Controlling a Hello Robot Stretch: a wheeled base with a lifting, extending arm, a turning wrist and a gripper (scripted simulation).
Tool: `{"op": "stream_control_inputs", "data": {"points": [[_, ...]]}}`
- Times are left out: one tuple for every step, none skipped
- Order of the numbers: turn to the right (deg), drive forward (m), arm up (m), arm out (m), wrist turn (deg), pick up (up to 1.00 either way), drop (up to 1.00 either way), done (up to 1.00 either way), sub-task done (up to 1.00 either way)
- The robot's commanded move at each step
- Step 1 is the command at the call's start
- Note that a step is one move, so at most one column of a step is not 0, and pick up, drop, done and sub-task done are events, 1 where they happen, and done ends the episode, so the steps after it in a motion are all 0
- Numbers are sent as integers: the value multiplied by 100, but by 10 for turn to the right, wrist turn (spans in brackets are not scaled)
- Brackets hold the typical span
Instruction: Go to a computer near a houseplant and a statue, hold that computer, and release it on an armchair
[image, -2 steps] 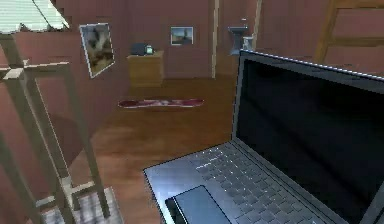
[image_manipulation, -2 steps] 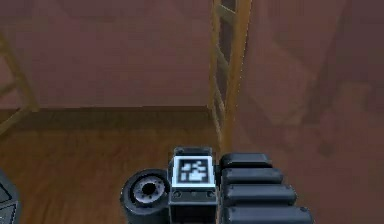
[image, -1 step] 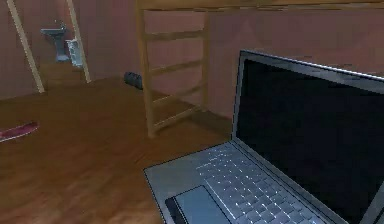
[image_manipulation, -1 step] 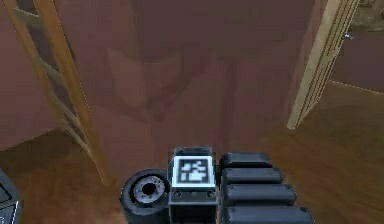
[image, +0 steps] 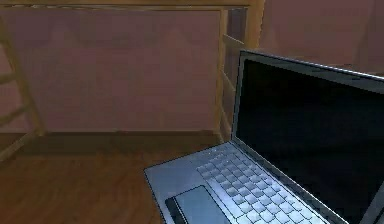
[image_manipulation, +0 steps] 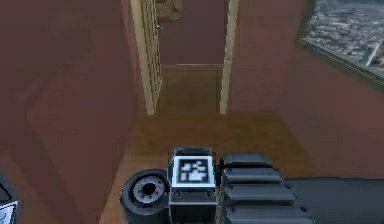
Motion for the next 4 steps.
{"op": "stream_control_inputs", "data": {"points": [[450, 0, 0, 0, 0, 0, 0, 0, 0], [450, 0, 0, 0, 0, 0, 0, 0, 0], [450, 0, 0, 0, 0, 0, 0, 0, 0], [450, 0, 0, 0, 0, 0, 0, 0, 0]]}}
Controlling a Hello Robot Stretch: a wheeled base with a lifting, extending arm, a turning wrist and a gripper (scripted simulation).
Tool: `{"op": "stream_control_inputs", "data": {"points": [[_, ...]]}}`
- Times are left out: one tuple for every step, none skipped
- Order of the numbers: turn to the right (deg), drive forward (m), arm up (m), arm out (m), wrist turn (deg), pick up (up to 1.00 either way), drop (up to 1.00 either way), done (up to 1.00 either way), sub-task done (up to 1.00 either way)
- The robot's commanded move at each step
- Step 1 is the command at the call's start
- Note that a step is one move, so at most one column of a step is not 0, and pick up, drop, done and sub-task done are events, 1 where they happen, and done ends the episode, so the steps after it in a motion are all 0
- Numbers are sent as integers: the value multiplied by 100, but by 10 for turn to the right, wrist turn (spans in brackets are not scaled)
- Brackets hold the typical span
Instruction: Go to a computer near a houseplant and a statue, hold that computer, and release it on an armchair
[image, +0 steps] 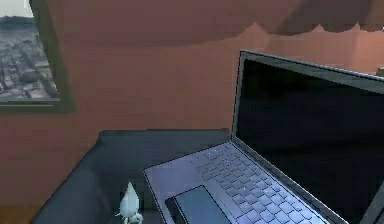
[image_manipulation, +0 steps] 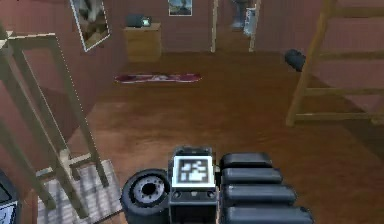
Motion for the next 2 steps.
{"op": "stream_control_inputs", "data": {"points": [[240, 0, 0, 0, 0, 0, 0, 0, 0], [-450, 0, 0, 0, 0, 0, 0, 0, 0]]}}
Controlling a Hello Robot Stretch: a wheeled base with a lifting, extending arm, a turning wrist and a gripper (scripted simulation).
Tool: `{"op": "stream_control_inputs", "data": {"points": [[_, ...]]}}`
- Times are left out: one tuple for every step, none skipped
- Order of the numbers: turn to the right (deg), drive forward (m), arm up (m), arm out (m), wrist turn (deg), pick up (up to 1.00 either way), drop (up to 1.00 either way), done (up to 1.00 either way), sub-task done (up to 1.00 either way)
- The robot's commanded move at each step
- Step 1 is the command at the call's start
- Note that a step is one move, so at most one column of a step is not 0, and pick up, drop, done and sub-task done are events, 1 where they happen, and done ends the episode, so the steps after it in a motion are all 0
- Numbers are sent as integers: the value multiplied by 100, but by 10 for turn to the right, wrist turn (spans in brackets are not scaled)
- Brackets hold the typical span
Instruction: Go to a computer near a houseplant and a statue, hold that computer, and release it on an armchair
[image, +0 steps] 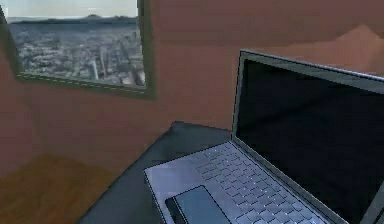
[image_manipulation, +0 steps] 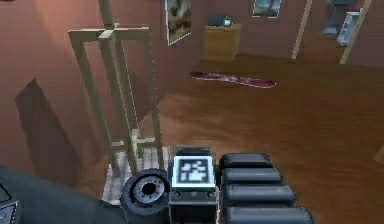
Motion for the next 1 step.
{"op": "stream_control_inputs", "data": {"points": [[-450, 0, 0, 0, 0, 0, 0, 0, 0]]}}
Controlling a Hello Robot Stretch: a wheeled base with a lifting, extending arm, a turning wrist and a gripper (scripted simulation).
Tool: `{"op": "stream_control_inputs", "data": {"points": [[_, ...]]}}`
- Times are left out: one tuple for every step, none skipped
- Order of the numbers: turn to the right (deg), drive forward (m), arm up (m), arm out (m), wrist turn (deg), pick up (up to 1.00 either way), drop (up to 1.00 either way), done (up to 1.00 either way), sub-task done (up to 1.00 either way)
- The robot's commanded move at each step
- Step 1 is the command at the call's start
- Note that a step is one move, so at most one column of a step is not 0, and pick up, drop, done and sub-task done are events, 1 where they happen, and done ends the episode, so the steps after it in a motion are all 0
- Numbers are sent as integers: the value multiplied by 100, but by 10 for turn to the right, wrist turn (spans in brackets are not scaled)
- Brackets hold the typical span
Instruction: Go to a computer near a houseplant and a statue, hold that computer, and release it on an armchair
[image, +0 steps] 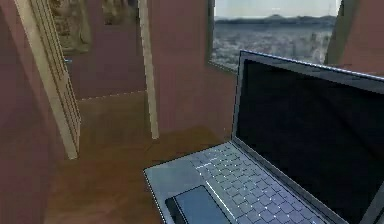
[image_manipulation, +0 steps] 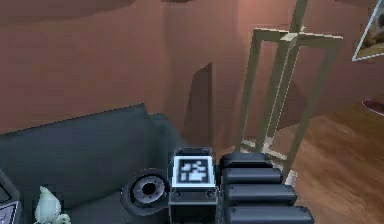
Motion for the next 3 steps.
{"op": "stream_control_inputs", "data": {"points": [[-450, 0, 0, 0, 0, 0, 0, 0, 0], [-90, 0, 0, 0, 0, 0, 0, 0, 0], [0, 0, 0, 34, 0, 0, 0, 0, 0]]}}
